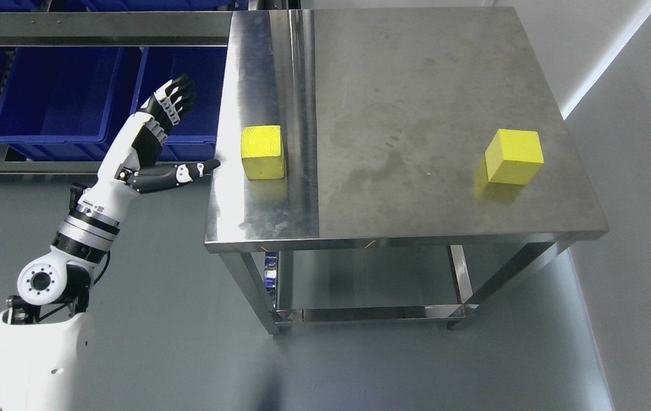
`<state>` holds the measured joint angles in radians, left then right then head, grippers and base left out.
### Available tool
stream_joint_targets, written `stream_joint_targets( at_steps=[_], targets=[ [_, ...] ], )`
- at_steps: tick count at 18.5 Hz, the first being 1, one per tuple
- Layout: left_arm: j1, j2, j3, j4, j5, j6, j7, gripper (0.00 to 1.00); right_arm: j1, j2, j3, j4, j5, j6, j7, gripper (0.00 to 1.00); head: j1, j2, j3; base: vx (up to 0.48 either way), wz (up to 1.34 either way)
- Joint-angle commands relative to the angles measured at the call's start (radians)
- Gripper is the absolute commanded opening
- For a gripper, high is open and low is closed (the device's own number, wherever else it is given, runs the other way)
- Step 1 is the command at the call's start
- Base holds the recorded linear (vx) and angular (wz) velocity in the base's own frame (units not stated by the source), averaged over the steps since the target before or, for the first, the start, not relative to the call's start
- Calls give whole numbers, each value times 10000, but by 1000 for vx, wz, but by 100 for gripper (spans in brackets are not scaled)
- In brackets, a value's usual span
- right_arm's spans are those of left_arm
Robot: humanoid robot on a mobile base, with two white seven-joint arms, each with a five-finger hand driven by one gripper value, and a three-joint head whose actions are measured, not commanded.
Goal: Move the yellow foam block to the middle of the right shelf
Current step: 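Reach the open left hand toward the yellow foam cube nearer the robot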
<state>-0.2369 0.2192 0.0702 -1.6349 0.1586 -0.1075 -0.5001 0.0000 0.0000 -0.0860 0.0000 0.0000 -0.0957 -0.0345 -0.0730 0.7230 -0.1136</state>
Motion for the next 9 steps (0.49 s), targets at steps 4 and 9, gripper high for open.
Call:
stream_joint_targets(
  at_steps=[4, 9],
  targets=[
    [-1234, 539, -2494, 2157, -834, 16, -61, 100, 16, -175, 1, -175, 46, 6, 8, 100, 0, 0, 0, 0, 0],
    [-2032, 370, -3262, 3384, -865, 31, -122, 100, 16, -175, 1, -175, 31, 6, 8, 100, 0, 0, 0, 0, 0]
  ],
)
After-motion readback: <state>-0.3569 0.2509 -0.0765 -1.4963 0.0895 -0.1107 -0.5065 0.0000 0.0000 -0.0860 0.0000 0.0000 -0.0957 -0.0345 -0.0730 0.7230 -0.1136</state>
